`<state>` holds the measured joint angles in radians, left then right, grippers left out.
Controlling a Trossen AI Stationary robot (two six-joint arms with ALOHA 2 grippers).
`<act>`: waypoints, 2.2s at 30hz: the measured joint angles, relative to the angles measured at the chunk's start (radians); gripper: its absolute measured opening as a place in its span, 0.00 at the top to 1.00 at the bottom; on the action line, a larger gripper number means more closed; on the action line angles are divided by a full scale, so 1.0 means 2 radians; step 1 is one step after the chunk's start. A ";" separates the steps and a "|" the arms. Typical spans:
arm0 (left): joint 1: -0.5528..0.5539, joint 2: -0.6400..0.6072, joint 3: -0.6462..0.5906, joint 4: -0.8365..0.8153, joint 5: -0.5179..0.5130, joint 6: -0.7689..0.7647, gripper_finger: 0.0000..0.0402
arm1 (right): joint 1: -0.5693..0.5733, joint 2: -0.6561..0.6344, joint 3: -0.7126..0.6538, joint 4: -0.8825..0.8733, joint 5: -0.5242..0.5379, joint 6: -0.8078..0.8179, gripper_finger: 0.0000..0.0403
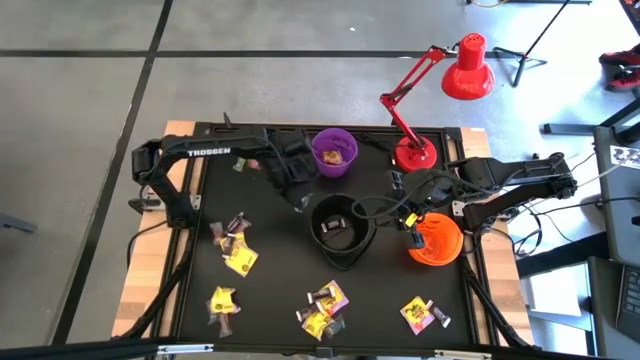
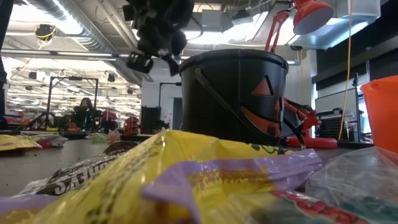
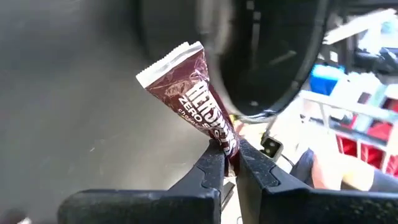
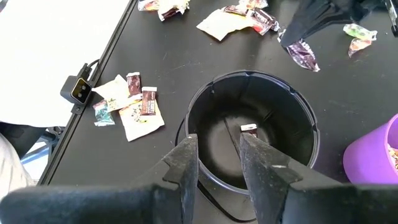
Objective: Sort candy
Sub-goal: Put the brown chocolate into the black bucket, then put the orange gummy into the orange bucket
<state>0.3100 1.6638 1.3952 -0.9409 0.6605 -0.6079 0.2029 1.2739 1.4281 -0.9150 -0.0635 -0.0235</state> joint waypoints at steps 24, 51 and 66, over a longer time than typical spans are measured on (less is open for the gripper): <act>-0.086 0.000 0.000 0.233 -0.034 0.046 0.97 | 0.000 0.000 0.000 0.000 0.000 0.000 0.71; -0.115 0.000 0.000 0.274 -0.183 -0.006 0.39 | 0.000 0.000 0.000 0.000 0.000 0.000 0.71; -0.116 0.000 0.000 0.273 -0.222 -0.005 0.40 | 0.000 0.000 0.000 0.000 0.000 0.000 0.71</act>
<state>0.0788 1.6638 1.3952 -0.3946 0.2157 -0.6182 0.2031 1.2739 1.4284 -0.9150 -0.0635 -0.0235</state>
